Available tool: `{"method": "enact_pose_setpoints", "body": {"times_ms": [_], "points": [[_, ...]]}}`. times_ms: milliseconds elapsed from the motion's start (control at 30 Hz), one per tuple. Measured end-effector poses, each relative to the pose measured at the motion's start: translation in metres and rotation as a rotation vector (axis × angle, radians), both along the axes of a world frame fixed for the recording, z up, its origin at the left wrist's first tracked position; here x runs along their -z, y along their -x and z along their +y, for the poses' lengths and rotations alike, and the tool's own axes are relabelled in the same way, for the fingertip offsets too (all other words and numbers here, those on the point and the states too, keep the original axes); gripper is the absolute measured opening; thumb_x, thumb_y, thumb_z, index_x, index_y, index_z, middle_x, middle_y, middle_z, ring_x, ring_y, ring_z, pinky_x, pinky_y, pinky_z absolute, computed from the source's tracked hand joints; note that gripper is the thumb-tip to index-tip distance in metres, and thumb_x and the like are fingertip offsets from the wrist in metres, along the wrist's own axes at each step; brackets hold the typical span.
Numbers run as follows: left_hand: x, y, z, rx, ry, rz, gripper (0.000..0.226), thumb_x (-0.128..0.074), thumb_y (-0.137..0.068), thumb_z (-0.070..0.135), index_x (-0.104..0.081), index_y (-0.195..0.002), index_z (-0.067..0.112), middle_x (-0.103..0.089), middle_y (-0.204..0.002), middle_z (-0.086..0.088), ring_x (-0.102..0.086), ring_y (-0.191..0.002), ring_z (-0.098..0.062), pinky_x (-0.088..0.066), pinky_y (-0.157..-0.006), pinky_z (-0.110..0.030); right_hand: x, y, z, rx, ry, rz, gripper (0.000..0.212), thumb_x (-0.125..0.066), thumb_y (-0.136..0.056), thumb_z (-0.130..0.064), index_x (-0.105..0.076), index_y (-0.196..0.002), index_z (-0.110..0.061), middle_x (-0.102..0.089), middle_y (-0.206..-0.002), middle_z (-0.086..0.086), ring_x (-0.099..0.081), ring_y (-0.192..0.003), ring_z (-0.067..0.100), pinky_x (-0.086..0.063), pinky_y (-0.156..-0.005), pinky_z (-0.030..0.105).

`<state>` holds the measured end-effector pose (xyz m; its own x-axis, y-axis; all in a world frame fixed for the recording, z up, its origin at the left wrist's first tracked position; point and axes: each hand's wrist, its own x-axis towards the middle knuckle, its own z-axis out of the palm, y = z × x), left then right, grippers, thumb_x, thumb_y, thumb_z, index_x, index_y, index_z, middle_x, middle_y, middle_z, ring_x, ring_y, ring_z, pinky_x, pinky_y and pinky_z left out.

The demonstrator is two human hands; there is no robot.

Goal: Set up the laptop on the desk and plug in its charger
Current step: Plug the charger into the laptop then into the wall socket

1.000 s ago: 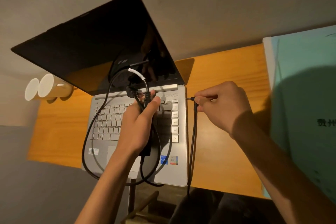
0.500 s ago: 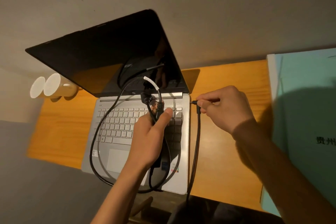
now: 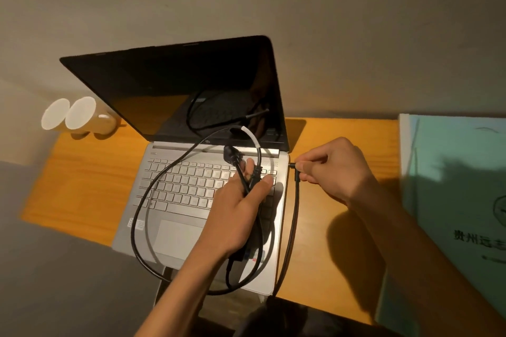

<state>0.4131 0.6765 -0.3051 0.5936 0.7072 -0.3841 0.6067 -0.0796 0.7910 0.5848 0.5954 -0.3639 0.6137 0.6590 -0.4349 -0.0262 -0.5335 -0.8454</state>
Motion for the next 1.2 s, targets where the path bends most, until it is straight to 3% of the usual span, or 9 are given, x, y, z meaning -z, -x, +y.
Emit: {"method": "enact_pose_setpoints", "body": {"times_ms": [67,233,433,500,667,900,967,1067,1200], "points": [[-0.001,0.000,0.000,0.005,-0.013,0.011,0.042,-0.055,-0.086,0.057,-0.058,-0.069,0.019,-0.063,-0.069,-0.007,-0.066,-0.071,-0.026,-0.053,-0.076,-0.060,-0.002,0.001,-0.001,-0.040,0.017,-0.074,0.011,-0.076,-0.090,-0.018,-0.081,-0.100,-0.020,-0.076,-0.086,-0.009,-0.074,-0.078,0.004,-0.064,-0.083,0.032],[0.002,0.000,0.002,0.016,-0.041,0.019,0.044,-0.057,-0.092,0.051,-0.058,-0.079,0.008,-0.064,-0.071,-0.007,-0.064,-0.072,-0.024,-0.053,-0.076,-0.054,-0.007,0.004,0.004,-0.107,0.064,-0.218,0.016,-0.075,-0.092,-0.021,-0.081,-0.106,-0.018,-0.079,-0.094,-0.002,-0.072,-0.081,0.006,-0.062,-0.084,0.033],[0.005,0.002,0.002,0.033,-0.069,0.018,0.037,-0.056,-0.090,0.053,-0.056,-0.083,0.016,-0.067,-0.074,-0.008,-0.066,-0.071,-0.023,-0.054,-0.074,-0.054,-0.009,-0.002,0.006,0.028,0.019,0.110,0.009,-0.078,-0.087,-0.008,-0.082,-0.094,-0.011,-0.079,-0.090,0.004,-0.077,-0.077,0.012,-0.064,-0.074,0.025],[0.007,0.002,0.002,0.033,-0.069,0.011,0.036,-0.056,-0.090,0.052,-0.054,-0.083,0.017,-0.067,-0.074,-0.010,-0.067,-0.070,-0.023,-0.055,-0.072,-0.053,-0.006,0.000,0.005,0.035,0.005,0.098,0.009,-0.078,-0.087,-0.008,-0.082,-0.095,-0.010,-0.079,-0.091,0.005,-0.077,-0.078,0.013,-0.064,-0.074,0.025],[0.006,0.001,0.000,0.068,-0.163,0.007,0.028,-0.057,-0.096,0.041,-0.052,-0.080,0.019,-0.057,-0.066,0.004,-0.055,-0.062,-0.002,-0.040,-0.060,-0.015,-0.003,0.008,-0.001,-0.005,-0.010,-0.062,0.015,-0.076,-0.090,-0.015,-0.081,-0.104,-0.016,-0.078,-0.092,-0.003,-0.075,-0.082,0.008,-0.063,-0.084,0.031],[0.000,0.002,0.002,0.061,-0.163,0.032,0.023,-0.057,-0.096,0.041,-0.056,-0.083,0.023,-0.062,-0.079,0.005,-0.061,-0.079,-0.005,-0.046,-0.072,-0.027,-0.016,0.000,-0.010,-0.058,-0.084,0.170,0.021,-0.064,-0.098,-0.012,-0.080,-0.094,-0.025,-0.077,-0.107,-0.003,-0.076,-0.094,0.009,-0.061,-0.091,0.031],[-0.001,0.004,0.003,0.050,-0.138,0.023,0.026,-0.057,-0.096,0.041,-0.058,-0.080,0.020,-0.063,-0.075,0.003,-0.062,-0.075,-0.007,-0.047,-0.071,-0.030,-0.020,0.000,-0.011,-0.046,-0.091,0.226,0.022,-0.061,-0.100,-0.011,-0.078,-0.096,-0.024,-0.078,-0.108,0.001,-0.076,-0.095,0.011,-0.060,-0.092,0.030],[-0.006,0.009,0.003,0.045,-0.097,-0.006,0.024,-0.058,-0.096,0.041,-0.056,-0.077,0.026,-0.061,-0.073,0.007,-0.060,-0.071,-0.004,-0.044,-0.070,-0.028,-0.023,0.002,-0.015,0.016,-0.102,0.309,0.022,-0.056,-0.103,-0.012,-0.075,-0.113,-0.014,-0.079,-0.104,0.006,-0.077,-0.095,0.013,-0.060,-0.091,0.027],[-0.018,0.025,0.002,-0.015,-0.073,-0.081,0.015,-0.057,-0.095,0.045,-0.059,-0.094,0.030,-0.064,-0.092,0.009,-0.057,-0.081,0.002,-0.040,-0.074,-0.019,-0.024,0.006,-0.028,0.079,-0.109,0.298,0.024,-0.053,-0.105,-0.016,-0.073,-0.118,-0.011,-0.079,-0.100,0.007,-0.077,-0.093,0.015,-0.061,-0.089,0.029]]}}
